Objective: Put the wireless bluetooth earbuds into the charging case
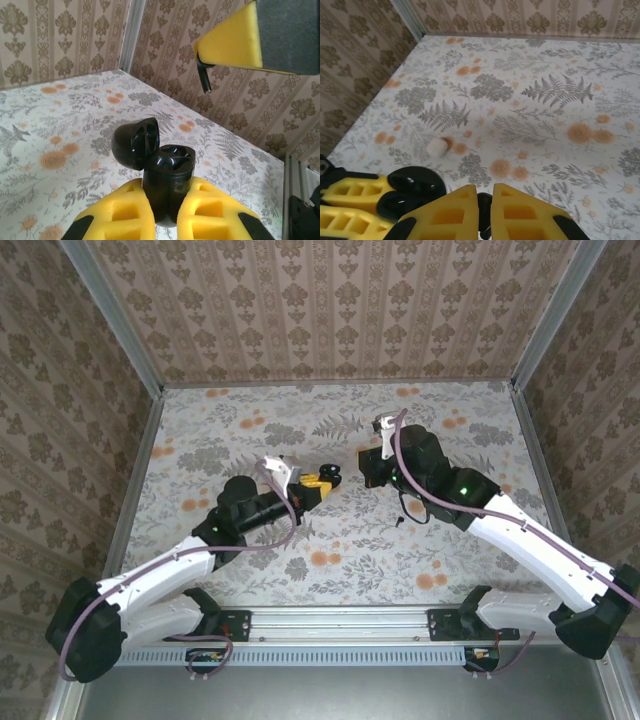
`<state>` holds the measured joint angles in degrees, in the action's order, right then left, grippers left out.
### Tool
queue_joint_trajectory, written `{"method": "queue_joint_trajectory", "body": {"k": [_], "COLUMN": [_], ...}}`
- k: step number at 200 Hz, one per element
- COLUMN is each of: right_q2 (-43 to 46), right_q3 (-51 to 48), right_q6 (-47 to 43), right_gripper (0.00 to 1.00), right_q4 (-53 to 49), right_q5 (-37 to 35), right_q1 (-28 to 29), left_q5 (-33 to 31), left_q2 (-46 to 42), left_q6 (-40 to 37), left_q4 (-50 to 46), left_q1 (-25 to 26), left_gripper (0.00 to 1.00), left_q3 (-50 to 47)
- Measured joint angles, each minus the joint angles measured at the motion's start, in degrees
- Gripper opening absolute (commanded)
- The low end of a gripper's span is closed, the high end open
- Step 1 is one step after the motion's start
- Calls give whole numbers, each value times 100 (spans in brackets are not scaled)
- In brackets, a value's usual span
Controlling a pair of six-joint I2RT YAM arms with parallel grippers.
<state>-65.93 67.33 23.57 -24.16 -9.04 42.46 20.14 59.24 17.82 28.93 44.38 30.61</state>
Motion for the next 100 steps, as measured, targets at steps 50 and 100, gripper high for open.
{"method": "queue_joint_trajectory", "body": {"k": [50,100], "right_q2": [50,-125], "right_q3": [-308,-304], "right_q6": [262,350], "right_gripper": [9,9], "right_q4": [490,776], "right_q5": [0,37], "right_q1": [251,396], "left_q5": [-181,-251], "left_q2": [105,105], "left_q6": [-103,-118], "left_q4": [118,116], "left_q1": [66,66], "left_gripper": [0,0], "left_q3": [83,83]}}
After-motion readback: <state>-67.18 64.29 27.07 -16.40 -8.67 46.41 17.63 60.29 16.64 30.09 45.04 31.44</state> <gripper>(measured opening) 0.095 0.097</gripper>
